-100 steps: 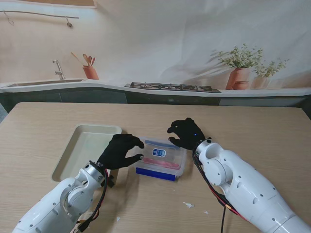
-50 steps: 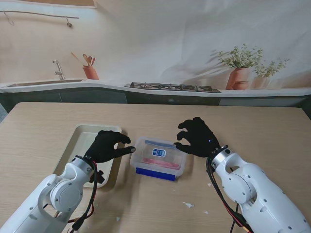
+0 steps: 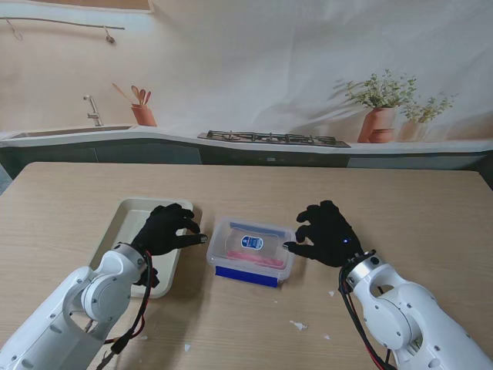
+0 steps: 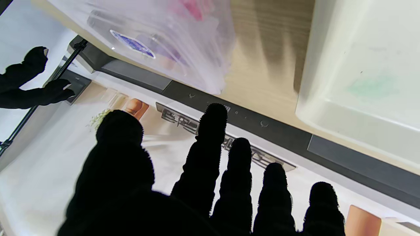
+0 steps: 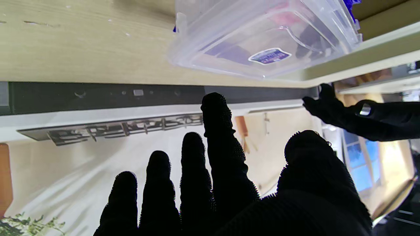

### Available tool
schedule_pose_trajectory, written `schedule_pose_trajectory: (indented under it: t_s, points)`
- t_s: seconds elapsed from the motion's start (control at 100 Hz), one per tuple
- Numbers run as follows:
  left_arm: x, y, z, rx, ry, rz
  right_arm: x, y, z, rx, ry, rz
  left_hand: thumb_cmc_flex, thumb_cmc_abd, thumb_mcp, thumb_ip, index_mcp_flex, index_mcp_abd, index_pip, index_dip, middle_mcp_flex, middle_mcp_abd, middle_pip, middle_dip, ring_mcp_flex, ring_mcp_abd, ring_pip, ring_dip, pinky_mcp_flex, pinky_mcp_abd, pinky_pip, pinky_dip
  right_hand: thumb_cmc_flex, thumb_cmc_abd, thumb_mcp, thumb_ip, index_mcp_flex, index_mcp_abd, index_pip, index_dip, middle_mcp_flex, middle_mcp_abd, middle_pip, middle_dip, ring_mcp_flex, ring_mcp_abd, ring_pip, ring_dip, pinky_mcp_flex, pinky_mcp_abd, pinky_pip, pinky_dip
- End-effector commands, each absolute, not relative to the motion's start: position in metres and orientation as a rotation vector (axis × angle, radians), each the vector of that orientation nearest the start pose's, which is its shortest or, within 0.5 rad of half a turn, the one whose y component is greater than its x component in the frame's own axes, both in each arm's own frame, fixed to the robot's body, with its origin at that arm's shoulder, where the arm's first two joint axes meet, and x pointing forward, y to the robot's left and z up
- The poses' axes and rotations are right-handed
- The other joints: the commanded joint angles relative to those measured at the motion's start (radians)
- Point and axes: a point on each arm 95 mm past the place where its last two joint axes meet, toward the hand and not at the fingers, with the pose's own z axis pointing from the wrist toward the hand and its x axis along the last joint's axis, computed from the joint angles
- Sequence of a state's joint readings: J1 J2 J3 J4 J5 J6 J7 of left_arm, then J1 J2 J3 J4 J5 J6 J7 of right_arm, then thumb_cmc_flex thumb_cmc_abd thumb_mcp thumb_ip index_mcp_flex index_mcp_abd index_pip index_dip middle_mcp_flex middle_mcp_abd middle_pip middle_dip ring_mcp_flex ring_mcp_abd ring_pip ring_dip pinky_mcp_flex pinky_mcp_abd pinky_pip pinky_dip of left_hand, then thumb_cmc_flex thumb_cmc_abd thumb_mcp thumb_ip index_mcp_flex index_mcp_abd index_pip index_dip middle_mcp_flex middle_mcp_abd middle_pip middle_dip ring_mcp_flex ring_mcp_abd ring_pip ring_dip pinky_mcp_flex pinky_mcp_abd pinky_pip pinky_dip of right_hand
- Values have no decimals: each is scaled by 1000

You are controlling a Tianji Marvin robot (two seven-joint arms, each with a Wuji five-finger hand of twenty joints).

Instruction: Separate the bacon slices onto the tray

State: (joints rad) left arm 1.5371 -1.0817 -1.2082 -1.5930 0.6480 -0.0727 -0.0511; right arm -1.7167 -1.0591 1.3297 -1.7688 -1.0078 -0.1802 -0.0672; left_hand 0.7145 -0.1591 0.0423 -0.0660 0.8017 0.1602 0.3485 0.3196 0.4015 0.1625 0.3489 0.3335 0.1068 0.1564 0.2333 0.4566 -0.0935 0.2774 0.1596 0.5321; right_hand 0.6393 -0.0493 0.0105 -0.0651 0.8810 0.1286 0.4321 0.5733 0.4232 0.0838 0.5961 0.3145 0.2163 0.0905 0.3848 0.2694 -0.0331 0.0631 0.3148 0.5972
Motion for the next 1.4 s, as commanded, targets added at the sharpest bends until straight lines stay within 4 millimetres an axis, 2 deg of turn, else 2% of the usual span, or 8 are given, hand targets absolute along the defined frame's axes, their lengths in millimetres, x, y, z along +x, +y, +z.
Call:
schedule_pose_trajectory:
  t_s: [0.0, 0.1, 0.19, 0.57, 1.03, 1.39]
  points:
    - [408, -6, -327, -1548, 1453, -1697, 363, -8, -305, 1106, 1530, 1596, 22, 39, -15, 50, 24, 13, -26, -16, -41, -43, -18, -27, -39, -35, -36, -19, 1, -30, -58, -9, 20, 62, -21, 24, 4, 32, -17, -23, -7, 13, -27, -4, 1, 10, -2, 1, -10, 6, -15, 15]
    - [410, -9, -331, -1579, 1457, -1685, 365, -8, -313, 1156, 1532, 1562, 20, 41, -14, 50, -2, 40, -50, -27, -56, -40, -16, -36, -45, -37, -48, -17, 2, -26, -69, -23, 21, 73, -19, 25, 3, 37, -26, -31, -14, 12, -29, -5, -9, 8, -5, 0, -16, 1, -16, 16]
    - [411, -12, -334, -1610, 1466, -1676, 367, -5, -319, 1216, 1523, 1548, 15, 43, -10, 54, -8, 57, -60, -31, -68, -40, -4, -39, -49, -41, -76, -11, 10, -25, -97, -72, 30, 87, -17, 26, 9, 45, -25, -34, -25, 11, -28, -5, -19, 4, -7, -1, -27, -8, -16, 19]
    - [415, -26, -346, -1646, 1483, -1647, 373, -3, -333, 1273, 1512, 1476, 24, 43, 4, 55, 1, 87, -68, -35, -65, -35, -1, -36, -51, -40, -76, 0, 11, -23, -105, -101, 34, 98, -27, 24, -8, 54, -38, -49, -43, 11, -20, -4, -34, 4, -1, 1, -32, -11, -11, 28]
    - [413, -33, -356, -1677, 1503, -1638, 376, 8, -345, 1343, 1529, 1464, 27, 45, 20, 53, 0, 93, -77, -40, -66, -33, 4, -35, -47, -37, -68, 8, 12, -22, -96, -110, 30, 117, -31, 21, -13, 65, -46, -63, -50, 13, -16, -4, -37, 1, 4, 2, -30, -11, -10, 33]
    - [412, -39, -358, -1710, 1478, -1684, 377, 14, -344, 1383, 1511, 1511, 36, 42, 41, 52, -2, 95, -80, -42, -72, -31, 8, -36, -44, -36, -60, 12, 8, -21, -82, -99, 36, 116, -31, 21, -13, 68, -43, -66, -50, 16, -11, -3, -37, 2, 8, 3, -27, -13, -11, 33]
